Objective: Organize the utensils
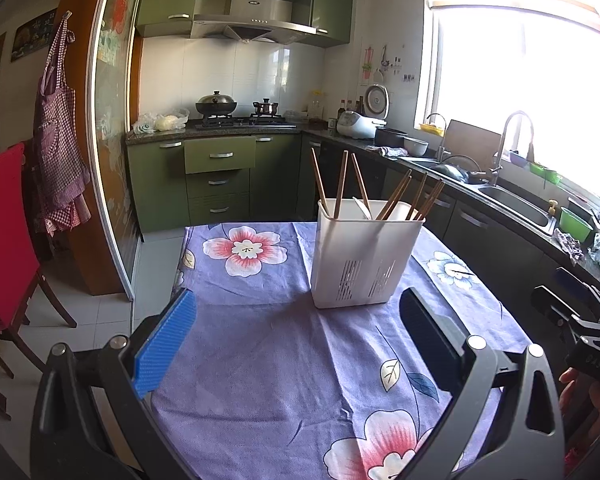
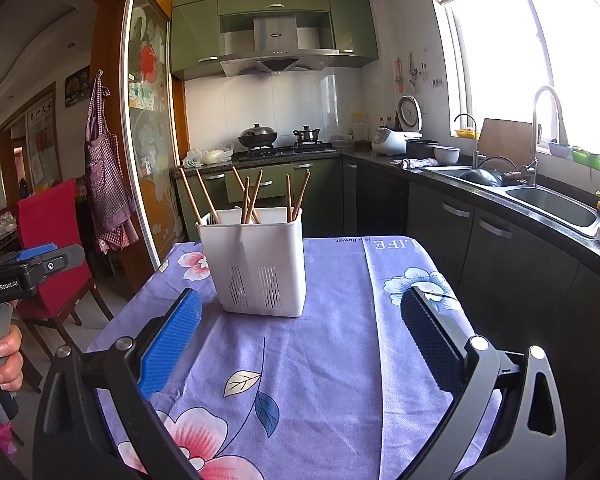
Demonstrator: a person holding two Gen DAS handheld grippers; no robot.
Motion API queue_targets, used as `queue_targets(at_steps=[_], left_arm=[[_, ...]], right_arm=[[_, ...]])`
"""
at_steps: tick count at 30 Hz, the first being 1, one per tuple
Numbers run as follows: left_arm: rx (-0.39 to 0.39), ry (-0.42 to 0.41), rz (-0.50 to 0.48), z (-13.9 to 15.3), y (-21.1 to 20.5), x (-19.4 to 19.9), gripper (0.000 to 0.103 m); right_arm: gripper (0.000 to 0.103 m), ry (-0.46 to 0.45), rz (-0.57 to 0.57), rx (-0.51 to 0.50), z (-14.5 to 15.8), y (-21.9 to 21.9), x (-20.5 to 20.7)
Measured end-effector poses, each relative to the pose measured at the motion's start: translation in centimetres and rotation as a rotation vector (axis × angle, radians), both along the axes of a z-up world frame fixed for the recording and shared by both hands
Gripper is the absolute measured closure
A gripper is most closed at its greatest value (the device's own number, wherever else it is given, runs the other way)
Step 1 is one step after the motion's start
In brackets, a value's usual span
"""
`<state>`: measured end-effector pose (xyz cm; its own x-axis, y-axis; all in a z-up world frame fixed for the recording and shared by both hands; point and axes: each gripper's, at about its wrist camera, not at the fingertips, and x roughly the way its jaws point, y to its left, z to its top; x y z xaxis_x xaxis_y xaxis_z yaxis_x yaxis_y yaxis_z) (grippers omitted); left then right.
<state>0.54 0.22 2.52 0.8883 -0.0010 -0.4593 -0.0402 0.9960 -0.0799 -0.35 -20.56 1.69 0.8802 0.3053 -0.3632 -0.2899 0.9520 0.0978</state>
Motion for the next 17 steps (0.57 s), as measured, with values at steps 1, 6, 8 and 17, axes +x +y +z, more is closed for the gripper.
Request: queue_targets(at_steps=[1, 6, 8, 17], left_arm=[[0.000, -0.003, 0.002, -0.07, 0.01, 0.02, 0.009], [0.014, -0.006, 0.002, -0.07, -0.14, 0.14, 0.010], [0.042, -0.012, 0.018, -0.02, -0.32, 0.14, 0.007], [0.028, 0.022, 0.033, -0.38, 0.04, 0.63, 0.007]], right_arm=[[0.005, 0.001, 0.000, 0.000, 0.03, -0.03, 0.02], [0.005, 0.006, -0.001, 0.004, 0.00, -0.11, 0.22], [0.005, 0.008, 0.000, 0.002, -0.02, -0.05, 0.29], [0.005, 0.011, 0.000, 0.003, -0.06, -0.05, 0.42]])
